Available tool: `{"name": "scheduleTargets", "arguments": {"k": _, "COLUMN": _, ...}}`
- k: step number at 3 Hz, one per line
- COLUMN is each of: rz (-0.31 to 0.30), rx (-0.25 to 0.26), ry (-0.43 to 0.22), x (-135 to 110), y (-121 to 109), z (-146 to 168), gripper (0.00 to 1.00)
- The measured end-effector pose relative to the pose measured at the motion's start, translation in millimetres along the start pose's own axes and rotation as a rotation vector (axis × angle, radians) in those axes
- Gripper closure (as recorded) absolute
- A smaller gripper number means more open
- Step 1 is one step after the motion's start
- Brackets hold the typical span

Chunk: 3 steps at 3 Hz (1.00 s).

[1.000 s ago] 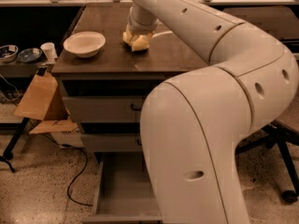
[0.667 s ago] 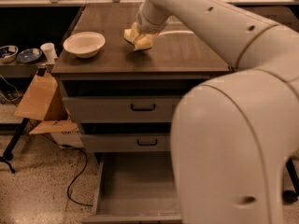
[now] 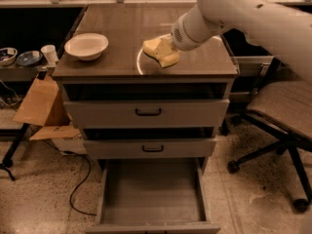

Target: Place sponge into bottom drawer

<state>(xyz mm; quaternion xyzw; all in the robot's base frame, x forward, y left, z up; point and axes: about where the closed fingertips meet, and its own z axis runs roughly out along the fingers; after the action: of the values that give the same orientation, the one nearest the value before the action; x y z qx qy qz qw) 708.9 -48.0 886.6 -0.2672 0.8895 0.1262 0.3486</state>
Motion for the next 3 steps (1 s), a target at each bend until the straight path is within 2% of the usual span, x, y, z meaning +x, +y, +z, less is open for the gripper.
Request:
{"name": "scheduleTargets", "arguments": {"k": 1, "rz": -0.038, "rx": -0.015, "ry": 0.021, "x": 55, "y": -8, "z": -49, "gripper": 1.0}}
{"name": "scheduleTargets", "arguments": {"k": 2, "rz": -0.029, "rx": -0.011, "ry": 0.047, "x": 109, "y": -19, "z": -89, "gripper": 1.0}}
{"name": "scheduleTargets", "arguments": {"k": 3, "rz": -0.033, "rx": -0.034, "ry": 0.073, "x": 159, "y": -20, "z": -101, "gripper": 1.0}}
